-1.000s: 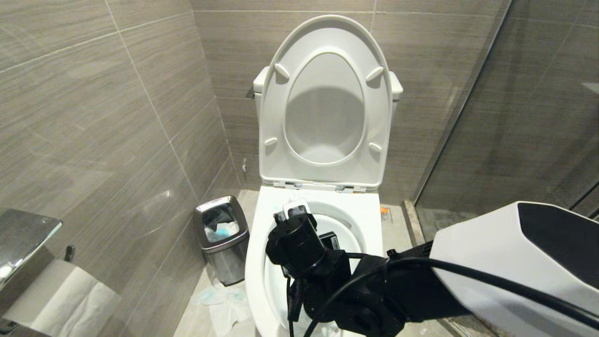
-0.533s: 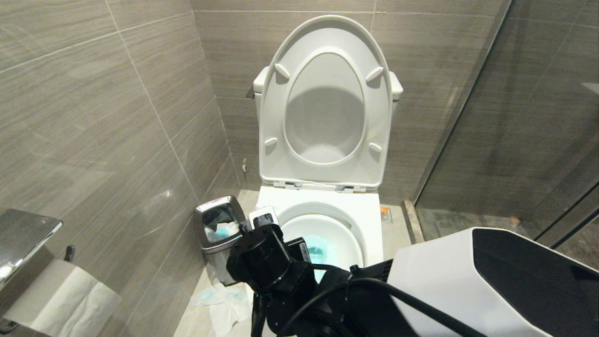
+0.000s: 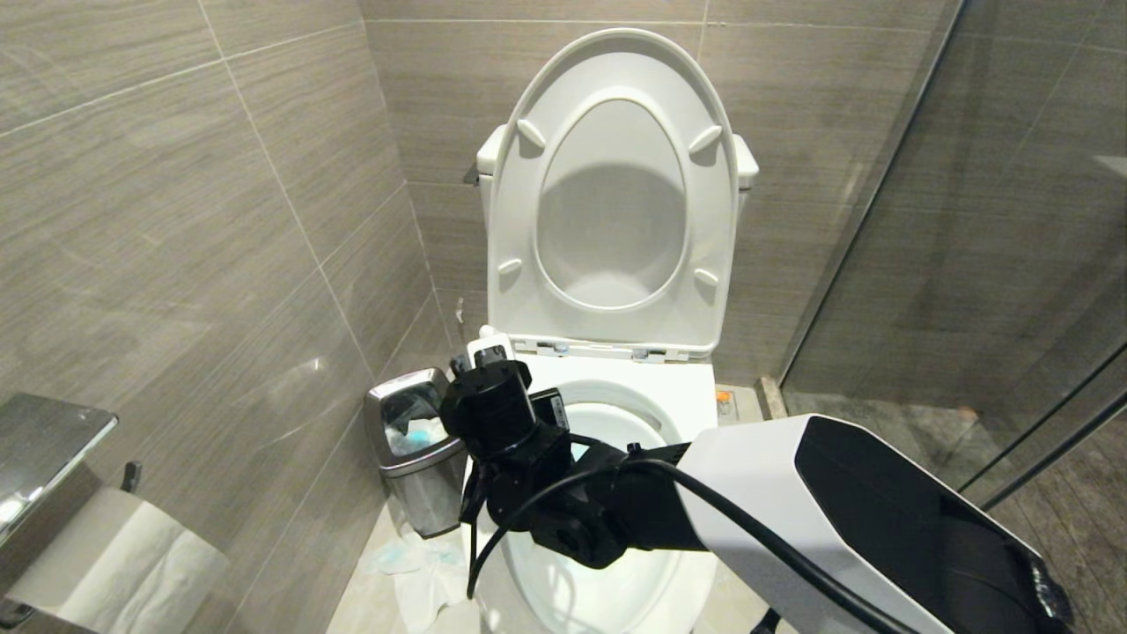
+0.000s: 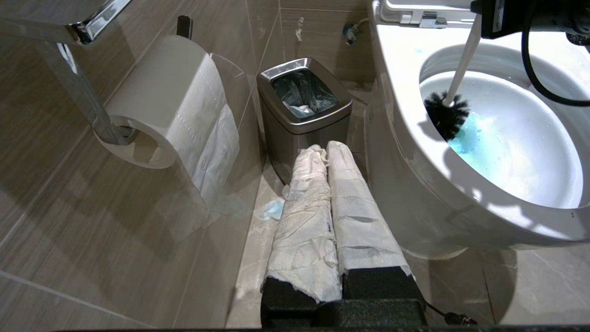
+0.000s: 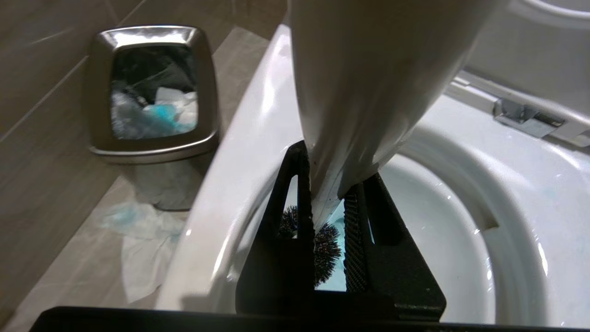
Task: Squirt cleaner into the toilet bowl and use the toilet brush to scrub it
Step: Scrub the toilet bowl
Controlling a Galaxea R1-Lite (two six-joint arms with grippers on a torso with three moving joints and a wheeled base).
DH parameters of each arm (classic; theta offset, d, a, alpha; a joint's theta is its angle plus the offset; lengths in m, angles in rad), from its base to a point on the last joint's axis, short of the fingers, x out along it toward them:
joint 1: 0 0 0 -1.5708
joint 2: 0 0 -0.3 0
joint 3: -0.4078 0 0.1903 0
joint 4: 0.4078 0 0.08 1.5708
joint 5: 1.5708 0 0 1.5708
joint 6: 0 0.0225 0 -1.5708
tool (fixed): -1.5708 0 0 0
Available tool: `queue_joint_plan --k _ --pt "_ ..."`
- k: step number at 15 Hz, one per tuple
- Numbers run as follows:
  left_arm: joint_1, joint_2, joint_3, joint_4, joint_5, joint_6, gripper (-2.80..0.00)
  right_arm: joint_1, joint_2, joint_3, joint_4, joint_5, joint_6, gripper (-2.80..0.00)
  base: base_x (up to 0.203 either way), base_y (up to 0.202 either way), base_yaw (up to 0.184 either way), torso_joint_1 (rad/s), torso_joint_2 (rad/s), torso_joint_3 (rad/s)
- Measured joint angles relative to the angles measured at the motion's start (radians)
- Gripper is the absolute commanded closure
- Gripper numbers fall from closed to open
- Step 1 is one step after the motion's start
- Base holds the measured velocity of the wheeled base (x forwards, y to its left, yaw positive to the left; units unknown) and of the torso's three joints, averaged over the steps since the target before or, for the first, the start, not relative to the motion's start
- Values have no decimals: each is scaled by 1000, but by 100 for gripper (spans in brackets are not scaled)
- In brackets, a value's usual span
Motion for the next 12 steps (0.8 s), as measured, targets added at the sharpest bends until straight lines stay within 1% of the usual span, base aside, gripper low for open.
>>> queue_joint_plan --k 3,6,9,12 --pt "0 0 0 0 0 0 0 -57 38 -69 2 -1 -13 0 0 0 0 0 0 0" --pt "0 0 0 0 0 0 0 -114 49 -92 1 -4 -23 0 0 0 0 0 0 0" --pt "0 0 0 0 0 -1 0 -158 41 -89 1 -19 -26 0 0 0 0 0 0 0" --pt "0 0 0 0 0 -1 0 -179 10 -36 1 -20 -29 0 0 0 0 0 0 0"
